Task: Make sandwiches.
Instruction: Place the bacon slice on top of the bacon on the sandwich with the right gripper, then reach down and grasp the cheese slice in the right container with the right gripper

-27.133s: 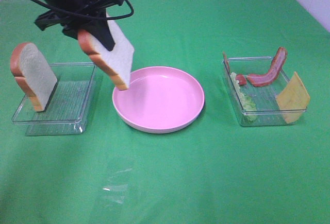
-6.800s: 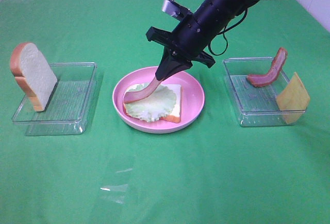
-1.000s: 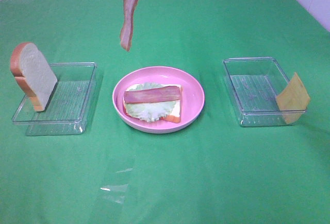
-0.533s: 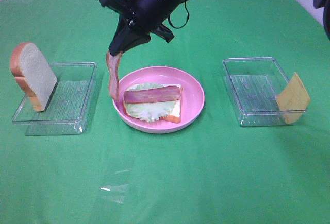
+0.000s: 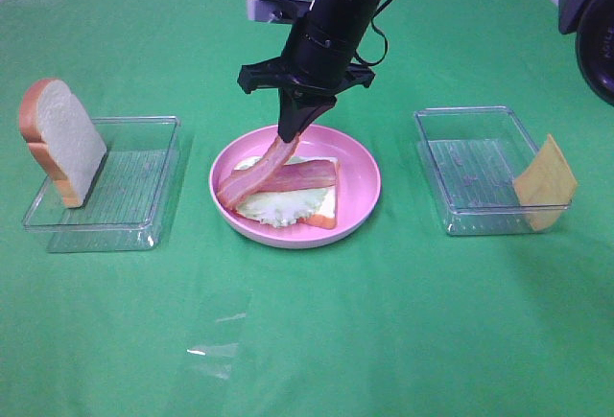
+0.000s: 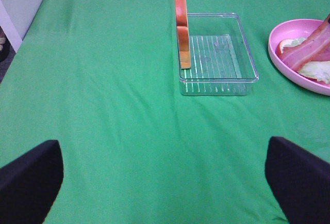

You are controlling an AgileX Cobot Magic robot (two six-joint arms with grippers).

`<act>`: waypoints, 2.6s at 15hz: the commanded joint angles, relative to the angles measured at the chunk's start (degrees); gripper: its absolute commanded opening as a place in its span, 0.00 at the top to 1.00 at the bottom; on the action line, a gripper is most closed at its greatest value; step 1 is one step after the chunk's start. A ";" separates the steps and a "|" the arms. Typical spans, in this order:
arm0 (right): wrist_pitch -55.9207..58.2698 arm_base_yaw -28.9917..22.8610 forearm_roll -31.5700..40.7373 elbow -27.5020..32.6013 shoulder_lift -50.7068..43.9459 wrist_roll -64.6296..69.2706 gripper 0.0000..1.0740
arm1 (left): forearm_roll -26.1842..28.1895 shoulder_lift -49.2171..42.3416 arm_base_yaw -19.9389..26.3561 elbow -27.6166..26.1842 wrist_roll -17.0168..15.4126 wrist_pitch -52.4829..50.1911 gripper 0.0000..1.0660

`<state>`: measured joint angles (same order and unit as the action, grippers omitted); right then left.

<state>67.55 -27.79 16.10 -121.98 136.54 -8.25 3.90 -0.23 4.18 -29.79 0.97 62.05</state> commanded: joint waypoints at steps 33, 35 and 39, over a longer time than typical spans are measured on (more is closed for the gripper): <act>1.72 27.44 -16.10 36.21 -24.01 11.75 0.10 | 0.00 -0.92 0.00 0.23 0.00 -0.57 0.08; -2.75 27.44 -16.10 40.16 -23.84 11.12 0.11 | 0.00 -0.92 0.00 0.23 0.00 -0.57 0.08; -9.17 27.44 -17.65 43.09 -23.84 11.06 0.11 | 0.00 -0.92 0.00 0.23 0.00 -0.57 0.08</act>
<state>59.19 -0.52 -0.92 -79.30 112.76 3.61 3.90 -0.23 4.18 -29.79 0.97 62.05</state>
